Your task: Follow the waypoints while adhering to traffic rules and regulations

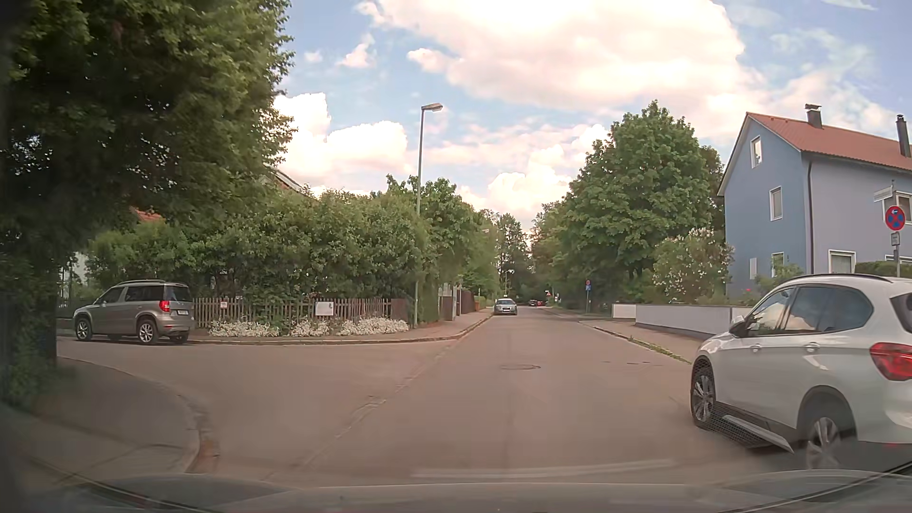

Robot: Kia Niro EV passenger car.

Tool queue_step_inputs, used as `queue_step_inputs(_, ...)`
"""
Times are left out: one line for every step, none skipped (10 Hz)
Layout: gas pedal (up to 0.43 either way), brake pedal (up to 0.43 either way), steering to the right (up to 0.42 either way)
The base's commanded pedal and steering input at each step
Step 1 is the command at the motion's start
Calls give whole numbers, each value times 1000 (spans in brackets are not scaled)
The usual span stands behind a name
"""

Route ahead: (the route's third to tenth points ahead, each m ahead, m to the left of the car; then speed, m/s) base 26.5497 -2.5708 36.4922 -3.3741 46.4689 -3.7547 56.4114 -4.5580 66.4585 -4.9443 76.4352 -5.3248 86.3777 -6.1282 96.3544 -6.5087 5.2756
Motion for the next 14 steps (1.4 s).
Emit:
queue_step_inputs(59, 18, 57)
queue_step_inputs(59, 18, 58)
queue_step_inputs(59, 18, 60)
queue_step_inputs(59, 18, 64)
queue_step_inputs(59, 18, 66)
queue_step_inputs(59, 18, 68)
queue_step_inputs(59, 18, 68)
queue_step_inputs(59, 18, 68)
queue_step_inputs(59, 18, 70)
queue_step_inputs(59, 18, 72)
queue_step_inputs(59, 18, 75)
queue_step_inputs(59, 18, 77)
queue_step_inputs(59, 18, 79)
queue_step_inputs(59, 18, 79)
